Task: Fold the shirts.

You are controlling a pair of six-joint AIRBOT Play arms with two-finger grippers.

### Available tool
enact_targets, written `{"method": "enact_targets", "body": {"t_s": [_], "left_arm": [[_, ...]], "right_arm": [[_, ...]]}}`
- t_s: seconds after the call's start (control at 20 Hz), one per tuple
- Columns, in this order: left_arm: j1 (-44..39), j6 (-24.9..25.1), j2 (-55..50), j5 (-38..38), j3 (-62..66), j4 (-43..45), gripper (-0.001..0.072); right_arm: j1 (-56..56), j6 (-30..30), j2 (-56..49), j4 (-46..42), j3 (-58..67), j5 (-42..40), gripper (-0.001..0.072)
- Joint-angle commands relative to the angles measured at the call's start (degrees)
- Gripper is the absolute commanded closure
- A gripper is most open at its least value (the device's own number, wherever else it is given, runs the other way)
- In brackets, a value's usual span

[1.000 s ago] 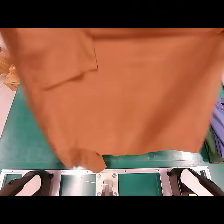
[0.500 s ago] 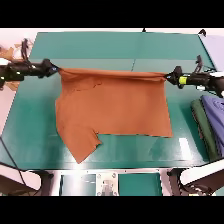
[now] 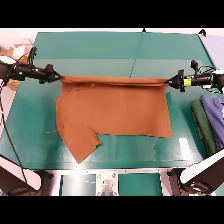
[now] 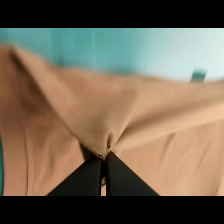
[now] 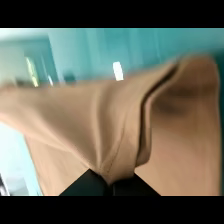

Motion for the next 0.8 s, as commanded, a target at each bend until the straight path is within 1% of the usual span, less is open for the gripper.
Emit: {"method": "enact_targets", "body": {"t_s": [0.0,0.15,0.3,0.45,0.5,0.55,0.6,0.65,0.7,0.75], "left_arm": [[-0.33,-6.51,-0.26,-11.91,0.81,12.11,0.0684],[-1.22,-8.70,-0.26,-14.16,0.39,17.14,0.0684],[-3.04,-9.01,-0.26,-13.84,-1.44,18.32,0.0684],[-4.31,-9.20,-0.28,-11.72,-3.39,19.28,0.0684],[-4.39,-9.25,-0.26,-11.26,-3.30,19.21,0.0683],[-4.50,-9.20,-0.26,-11.50,-3.17,18.64,0.0683],[-4.50,-9.22,-0.26,-12.46,-2.89,18.58,0.0682],[-4.50,-9.22,-0.17,-14.05,-2.71,18.53,0.0671],[-4.50,-9.25,0.17,-15.91,-2.60,18.56,0.0441],[-4.44,-9.57,0.61,-18.51,-2.27,18.58,0.0215]], "right_arm": [[-0.50,1.64,0.22,-10.03,-0.37,7.56,0.0698],[0.57,1.62,1.36,-15.02,-3.34,6.56,0.0698],[2.29,1.68,1.40,-17.92,-5.66,4.90,0.0698],[4.11,3.72,1.42,-22.95,-6.29,3.87,0.0697],[4.22,4.20,1.44,-23.04,-6.27,3.91,0.0691],[4.22,4.42,1.44,-22.84,-6.05,4.11,0.0619],[4.15,5.46,1.51,-22.86,-5.60,4.72,0.0582],[4.13,6.19,1.81,-22.88,-4.76,5.88,0.0508],[4.09,6.64,2.43,-23.04,-3.69,7.61,0.0442],[4.09,7.43,3.56,-23.91,-2.38,9.51,0.0416]]}}
